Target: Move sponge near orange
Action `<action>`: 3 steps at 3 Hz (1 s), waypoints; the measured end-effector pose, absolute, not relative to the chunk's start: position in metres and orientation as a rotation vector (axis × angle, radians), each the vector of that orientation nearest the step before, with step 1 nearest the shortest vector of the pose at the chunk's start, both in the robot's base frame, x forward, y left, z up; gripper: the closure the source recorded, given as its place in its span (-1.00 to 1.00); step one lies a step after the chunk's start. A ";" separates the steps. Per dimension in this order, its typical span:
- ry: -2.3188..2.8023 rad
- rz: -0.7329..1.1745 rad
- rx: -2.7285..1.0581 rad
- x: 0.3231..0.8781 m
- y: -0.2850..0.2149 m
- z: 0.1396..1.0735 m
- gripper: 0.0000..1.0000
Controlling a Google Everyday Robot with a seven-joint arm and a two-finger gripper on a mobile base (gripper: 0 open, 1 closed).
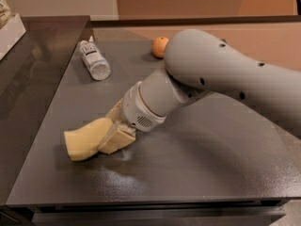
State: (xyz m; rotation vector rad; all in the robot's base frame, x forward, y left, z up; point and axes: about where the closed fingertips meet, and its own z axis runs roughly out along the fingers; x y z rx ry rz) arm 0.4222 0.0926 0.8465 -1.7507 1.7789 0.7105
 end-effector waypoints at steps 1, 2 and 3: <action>1.858 0.677 -1.623 0.447 0.070 0.862 0.74; 1.970 0.606 -1.472 0.482 0.031 0.870 1.00; 2.069 0.491 -1.334 0.525 -0.016 0.873 1.00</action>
Offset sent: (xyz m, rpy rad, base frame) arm 0.1084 -0.1240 0.0296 -0.0235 0.0170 -0.4756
